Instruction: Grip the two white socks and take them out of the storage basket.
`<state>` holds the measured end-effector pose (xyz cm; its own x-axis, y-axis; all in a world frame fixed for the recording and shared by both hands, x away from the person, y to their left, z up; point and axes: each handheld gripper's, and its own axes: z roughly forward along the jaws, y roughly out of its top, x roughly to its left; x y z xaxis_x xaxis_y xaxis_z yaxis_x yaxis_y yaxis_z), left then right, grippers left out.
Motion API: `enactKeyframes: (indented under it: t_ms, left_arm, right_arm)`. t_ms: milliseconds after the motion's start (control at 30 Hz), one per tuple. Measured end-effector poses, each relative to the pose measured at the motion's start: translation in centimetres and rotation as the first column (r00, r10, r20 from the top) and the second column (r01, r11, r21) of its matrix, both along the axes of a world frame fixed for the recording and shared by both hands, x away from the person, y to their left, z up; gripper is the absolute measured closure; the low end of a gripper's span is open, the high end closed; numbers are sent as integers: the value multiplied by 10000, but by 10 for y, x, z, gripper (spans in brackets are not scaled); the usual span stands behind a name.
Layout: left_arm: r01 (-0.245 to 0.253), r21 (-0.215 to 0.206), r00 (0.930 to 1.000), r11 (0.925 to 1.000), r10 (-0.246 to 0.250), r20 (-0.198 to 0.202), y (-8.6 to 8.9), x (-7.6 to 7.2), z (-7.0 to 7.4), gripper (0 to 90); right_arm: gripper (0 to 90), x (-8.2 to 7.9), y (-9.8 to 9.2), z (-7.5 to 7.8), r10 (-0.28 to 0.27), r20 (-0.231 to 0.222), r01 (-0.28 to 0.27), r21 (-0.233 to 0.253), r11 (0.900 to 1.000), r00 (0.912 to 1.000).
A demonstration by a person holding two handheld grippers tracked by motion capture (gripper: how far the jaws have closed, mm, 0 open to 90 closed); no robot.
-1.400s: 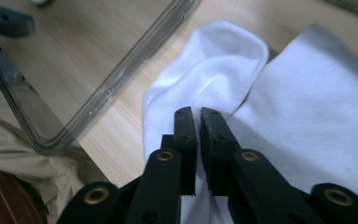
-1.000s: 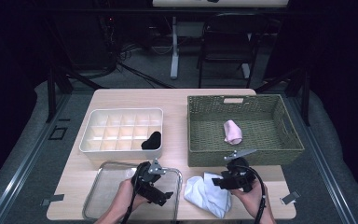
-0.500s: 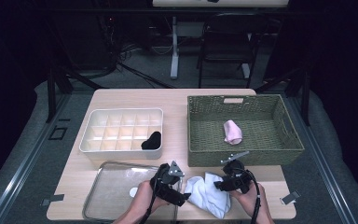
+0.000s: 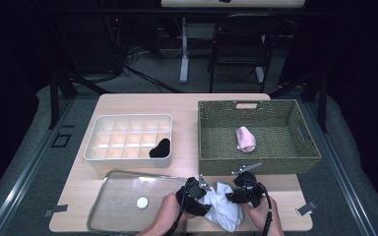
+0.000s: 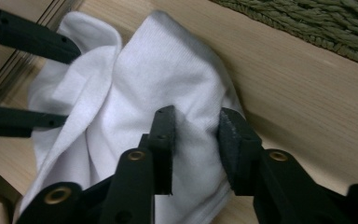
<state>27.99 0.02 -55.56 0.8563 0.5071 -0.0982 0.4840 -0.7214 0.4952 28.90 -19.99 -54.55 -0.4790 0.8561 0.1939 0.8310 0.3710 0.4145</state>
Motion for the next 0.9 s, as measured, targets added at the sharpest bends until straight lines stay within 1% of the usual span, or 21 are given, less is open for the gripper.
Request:
enactKeyframes:
  t_ms: [100,133,167,200,233,267,300,333,367,400,467,500,533,600,633,667,700,733,767,800,900]
  left_arm:
    - [166,175,9998,9997,-169,125,-2,-2,-2,644]
    - [211,172,9996,9996,-215,209,-2,-3,-2,668]
    - [276,251,9990,9993,-284,339,-3,-3,-2,705]
    - [328,319,9985,9990,-342,419,-3,-3,-2,736]
    - [339,290,9984,9990,-351,438,-3,-3,-3,764]
    - [412,309,9979,9987,-427,487,-3,-3,-3,791]
    - [418,318,9974,9986,-436,568,-3,-3,-3,823]
    - [476,289,9972,9984,-492,555,-3,-3,-3,843]
    - [483,259,9970,9985,-498,590,-2,-3,-3,858]
    - [499,215,9966,9985,-512,638,-1,-2,-3,863]
    - [470,128,9967,9988,-477,663,1,-1,-3,867]
    - [449,79,9966,9990,-454,686,2,-1,-3,867]
    - [463,-1,9965,9989,-462,701,3,0,-1,867]
    - [427,-142,9956,9990,-414,845,5,1,1,867]
    - [468,-184,9952,9987,-450,870,6,2,2,867]
    - [410,-232,9943,9989,-385,992,8,2,4,867]
    - [408,-312,9941,9987,-375,1015,9,2,4,867]
    - [366,-345,9927,9987,-324,1159,10,2,6,867]
    - [369,-409,9926,9985,-319,1171,12,3,7,867]
    - [299,-498,9918,9983,-234,1253,13,3,8,867]
    - [349,-568,9902,9978,-268,1370,17,5,10,867]
  right_arm:
    - [730,-2,0,1,-120,33,120,41,9999,9999]
    - [737,-2,0,1,-126,59,126,14,9999,9999]
    - [743,-3,1,1,-151,128,150,89,9998,9998]
    - [747,-4,1,0,-335,180,332,163,9993,9993]
    - [750,-5,0,1,-251,160,250,77,9997,9996]
    - [752,-6,0,1,-317,234,315,123,9994,9992]
    - [754,-6,0,2,-376,195,374,71,9993,9991]
    - [755,-7,1,1,-567,340,560,204,9982,9978]
    - [756,-6,0,2,-385,261,383,82,9992,9989]
    - [758,-6,0,3,-416,349,413,88,9991,9985]
    - [758,-7,-1,4,-503,344,501,81,9987,9981]
    - [759,-8,-2,4,-608,495,602,127,9981,9969]
    - [759,-9,-3,5,-592,466,590,52,9982,9972]
    - [759,-14,-7,6,-933,620,929,99,9956,9937]
    - [759,-14,-10,7,-977,646,984,-78,9951,9931]
    - [760,-15,-11,8,-1123,660,1123,42,9937,9915]
    - [760,-14,-16,10,-1301,773,1298,94,9915,9885]
    - [759,-15,-17,10,-1435,823,1426,171,9896,9862]
    - [760,-15,-21,12,-1627,971,1618,171,9867,9819]
    - [759,-15,-24,12,-1795,1012,1792,120,9837,9785]
    - [756,-15,-29,12,-2097,994,2102,49,9776,9727]
